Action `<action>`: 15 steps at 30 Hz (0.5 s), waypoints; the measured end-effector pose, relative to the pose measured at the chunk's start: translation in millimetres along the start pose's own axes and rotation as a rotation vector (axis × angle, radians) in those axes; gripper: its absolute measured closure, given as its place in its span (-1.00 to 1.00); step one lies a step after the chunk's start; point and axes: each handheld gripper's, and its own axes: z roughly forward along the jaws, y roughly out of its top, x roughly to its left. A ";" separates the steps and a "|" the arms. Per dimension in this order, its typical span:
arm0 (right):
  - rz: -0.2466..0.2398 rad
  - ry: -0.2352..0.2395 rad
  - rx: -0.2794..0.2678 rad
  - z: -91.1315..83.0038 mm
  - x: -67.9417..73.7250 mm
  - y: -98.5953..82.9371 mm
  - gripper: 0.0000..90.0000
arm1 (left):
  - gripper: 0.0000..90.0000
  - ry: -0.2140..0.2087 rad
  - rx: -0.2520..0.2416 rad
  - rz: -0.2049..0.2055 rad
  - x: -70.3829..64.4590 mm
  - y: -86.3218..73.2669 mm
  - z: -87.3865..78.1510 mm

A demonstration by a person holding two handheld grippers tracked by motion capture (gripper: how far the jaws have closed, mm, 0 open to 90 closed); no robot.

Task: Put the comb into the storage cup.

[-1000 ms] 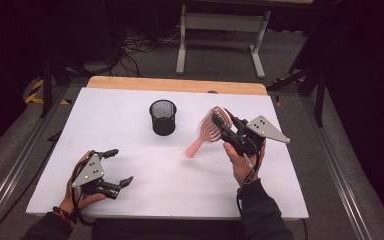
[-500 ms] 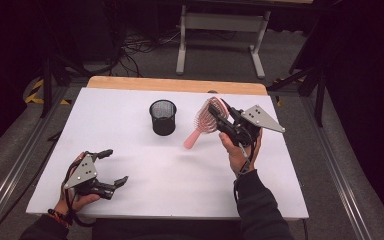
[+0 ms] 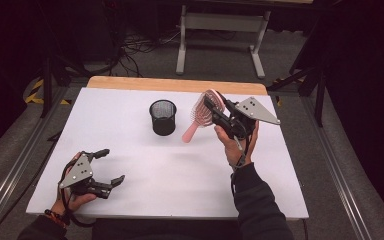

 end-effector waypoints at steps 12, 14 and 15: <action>0.021 -0.019 -0.032 7.9 -4.0 14.2 0.43 | -0.89 0.004 0.005 0.001 -0.7 -1.4 -1.5; 0.015 -0.019 -0.040 9.3 -3.8 16.5 0.43 | -0.89 0.005 0.005 0.000 -0.7 -1.5 -1.5; 0.019 -0.019 -0.044 9.9 -3.8 17.6 0.43 | -0.89 0.005 0.004 -0.001 -0.6 -1.6 -1.5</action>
